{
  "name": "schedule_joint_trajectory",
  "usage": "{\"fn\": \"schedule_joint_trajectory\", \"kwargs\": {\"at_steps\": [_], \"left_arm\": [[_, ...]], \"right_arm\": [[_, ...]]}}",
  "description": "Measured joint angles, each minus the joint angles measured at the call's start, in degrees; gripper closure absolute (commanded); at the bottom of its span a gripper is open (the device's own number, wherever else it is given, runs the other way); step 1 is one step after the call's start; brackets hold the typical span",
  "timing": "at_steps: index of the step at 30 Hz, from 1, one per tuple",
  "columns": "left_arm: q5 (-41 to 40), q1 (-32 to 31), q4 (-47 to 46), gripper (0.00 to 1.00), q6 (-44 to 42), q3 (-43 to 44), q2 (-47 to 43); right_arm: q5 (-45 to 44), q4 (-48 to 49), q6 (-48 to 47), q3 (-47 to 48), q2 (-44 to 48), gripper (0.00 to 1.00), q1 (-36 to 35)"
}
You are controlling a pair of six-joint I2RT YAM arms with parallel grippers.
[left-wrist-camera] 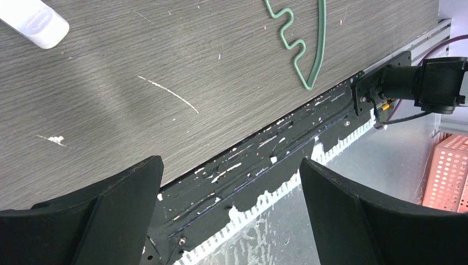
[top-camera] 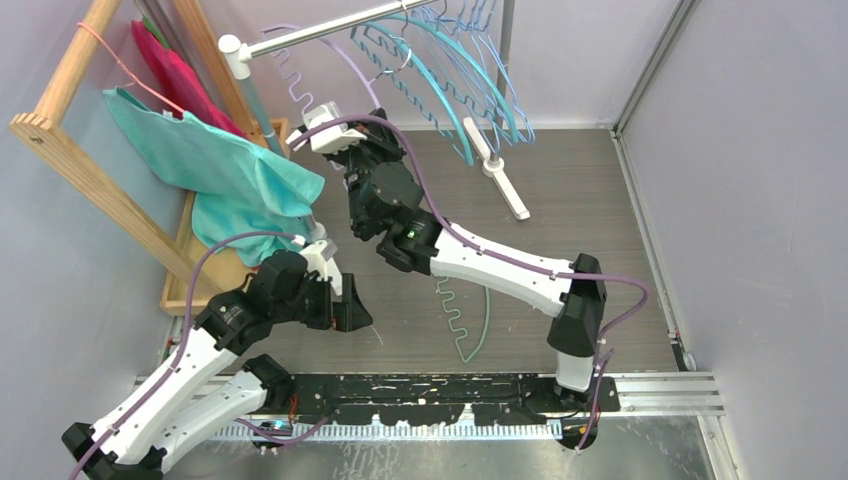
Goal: Organize the hangers
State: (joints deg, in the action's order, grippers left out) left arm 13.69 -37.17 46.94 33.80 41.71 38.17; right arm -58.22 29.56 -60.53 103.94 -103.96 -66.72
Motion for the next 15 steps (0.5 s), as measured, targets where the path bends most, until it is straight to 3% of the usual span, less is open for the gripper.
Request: {"fn": "schedule_joint_trajectory", "kwargs": {"at_steps": [15], "left_arm": [[-0.4,0.0,-1.4,0.02,-0.8,0.0,7.8]], "right_arm": [[8.0,2.7,-1.5,5.2,-7.0,0.99,6.5]]}}
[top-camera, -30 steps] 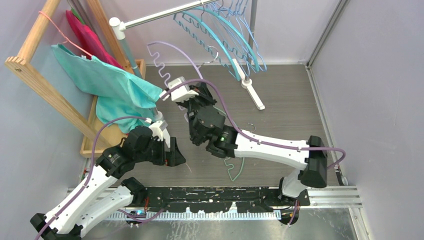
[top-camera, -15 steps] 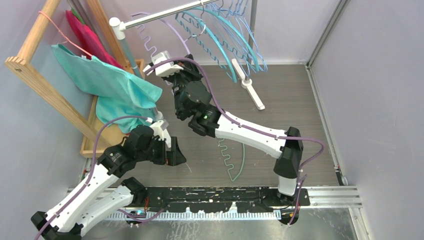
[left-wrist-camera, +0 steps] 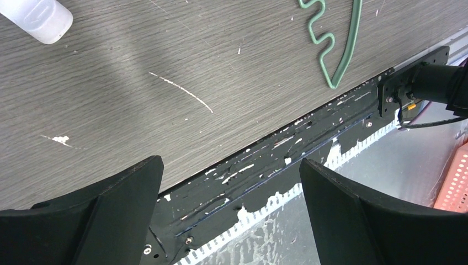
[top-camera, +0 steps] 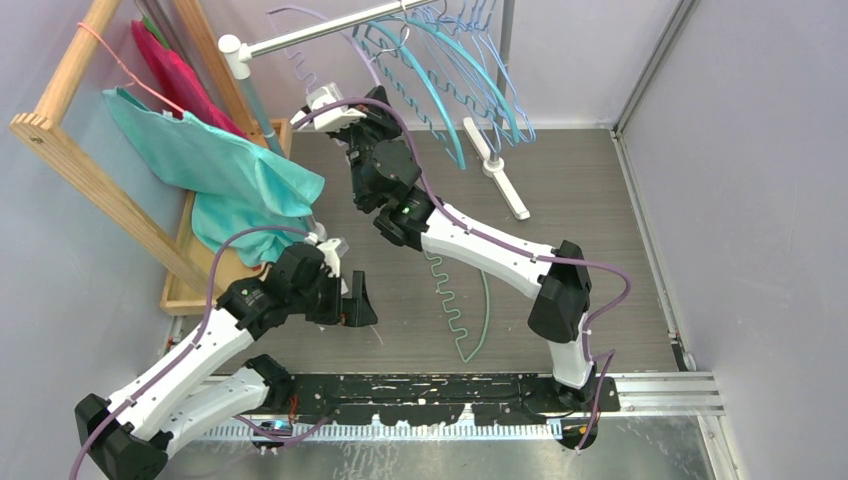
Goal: Organize the hangers
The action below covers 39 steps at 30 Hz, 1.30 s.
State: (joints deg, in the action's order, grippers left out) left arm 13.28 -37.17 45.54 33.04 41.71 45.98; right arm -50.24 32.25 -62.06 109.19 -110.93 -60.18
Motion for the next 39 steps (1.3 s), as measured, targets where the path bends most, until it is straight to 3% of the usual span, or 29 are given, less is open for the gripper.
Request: {"fn": "schedule_joint_trajectory", "kwargs": {"at_steps": [13,23,39], "left_arm": [[0.0,0.0,-2.1,0.02,-0.8,0.0,1.8],[0.0,0.0,-2.5,0.02,-0.7,0.0,1.7],[-0.3,0.0,-2.4,0.02,-0.5,-0.1,-0.2]], "right_arm": [[3.5,1.2,-1.0,4.9,-1.9,0.99,-0.5],[3.0,2.3,0.3,-4.4,0.0,0.99,-0.9],[0.1,8.2,-5.4,-9.5,6.2,0.99,-7.9]]}}
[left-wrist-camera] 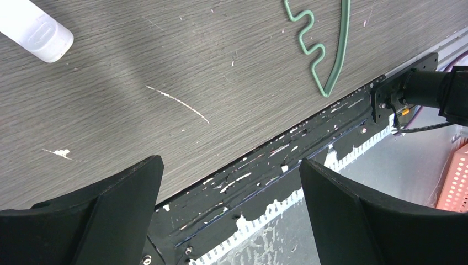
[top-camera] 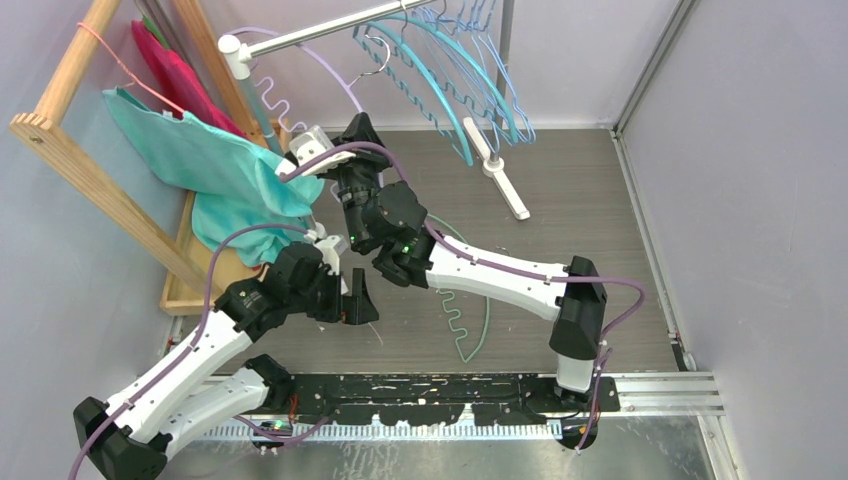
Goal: Organize the hangers
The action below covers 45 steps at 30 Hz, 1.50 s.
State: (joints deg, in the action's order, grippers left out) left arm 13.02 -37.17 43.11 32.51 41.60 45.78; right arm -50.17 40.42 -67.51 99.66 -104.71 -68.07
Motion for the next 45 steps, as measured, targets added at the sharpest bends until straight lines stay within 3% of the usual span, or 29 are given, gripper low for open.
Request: {"fn": "schedule_joint_trajectory", "kwargs": {"at_steps": [7,14,19,29,33,41,43,45], "left_arm": [[-0.3,0.0,0.0,0.02,0.1,-0.7,-0.3],[-0.8,0.0,0.0,0.02,0.1,-0.7,-0.4],[-1.2,0.0,0.0,0.02,0.0,-0.7,-0.4],[-1.3,0.0,0.1,0.02,0.0,-0.7,-0.4],[-1.3,0.0,0.1,0.02,0.0,-0.7,-0.4],[-1.3,0.0,0.1,0.02,0.0,-0.7,-0.1],[-1.3,0.0,0.1,0.02,0.0,-0.7,-0.2],[-1.3,0.0,0.1,0.02,0.0,-0.7,-0.2]], "right_arm": [[-0.1,0.8,-2.7,2.0,0.1,0.99,-1.1],[1.5,-4.6,-3.3,17.8,-8.4,0.99,1.6],[3.7,-8.0,-2.4,24.0,-14.2,0.99,4.7],[5.4,-9.4,1.9,19.6,-15.4,0.99,9.5],[5.5,-9.4,3.9,17.9,-14.8,0.93,11.1],[3.7,-7.9,5.9,12.0,-12.0,0.95,12.9],[3.3,-8.1,7.4,10.7,-11.0,0.9,13.4],[3.0,-8.3,8.6,9.5,-9.9,0.65,14.0]]}}
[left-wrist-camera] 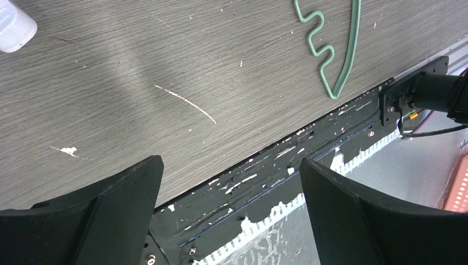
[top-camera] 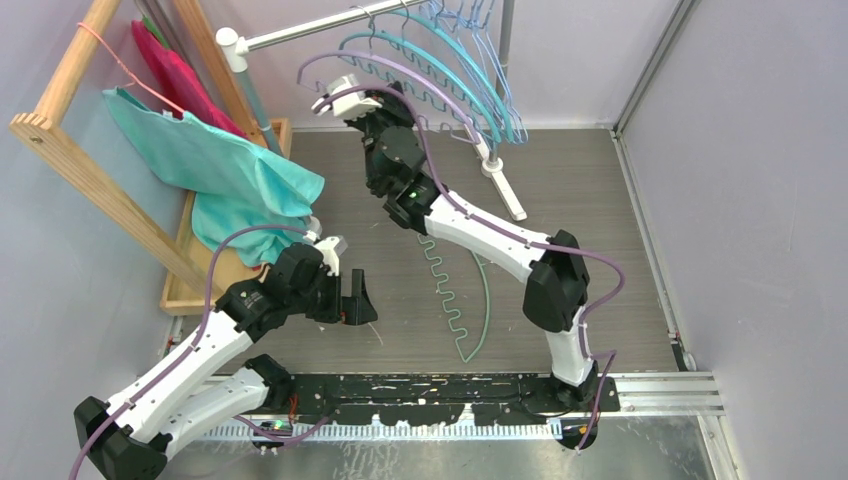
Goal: Organize the hangers
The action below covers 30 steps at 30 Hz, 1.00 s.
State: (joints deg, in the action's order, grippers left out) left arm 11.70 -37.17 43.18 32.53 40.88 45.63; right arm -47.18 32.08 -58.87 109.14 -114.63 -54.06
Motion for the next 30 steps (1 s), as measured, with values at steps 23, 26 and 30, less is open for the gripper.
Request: {"fn": "schedule_joint_trajectory", "kwargs": {"at_steps": [23,26,30], "left_arm": [[-1.4,0.0,-0.1,0.02,0.0,-0.2,0.7],[-1.9,0.0,-0.1,0.02,0.2,-0.3,0.7],[-2.5,0.0,-0.1,0.02,0.9,-0.5,0.8]], "right_arm": [[15.4,-22.8,29.4,-25.1,42.2,0.0,0.6],[17.2,-27.1,34.6,-27.5,47.0,0.03,0.5],[17.9,-32.1,42.2,-34.9,50.7,0.1,0.1]]}}
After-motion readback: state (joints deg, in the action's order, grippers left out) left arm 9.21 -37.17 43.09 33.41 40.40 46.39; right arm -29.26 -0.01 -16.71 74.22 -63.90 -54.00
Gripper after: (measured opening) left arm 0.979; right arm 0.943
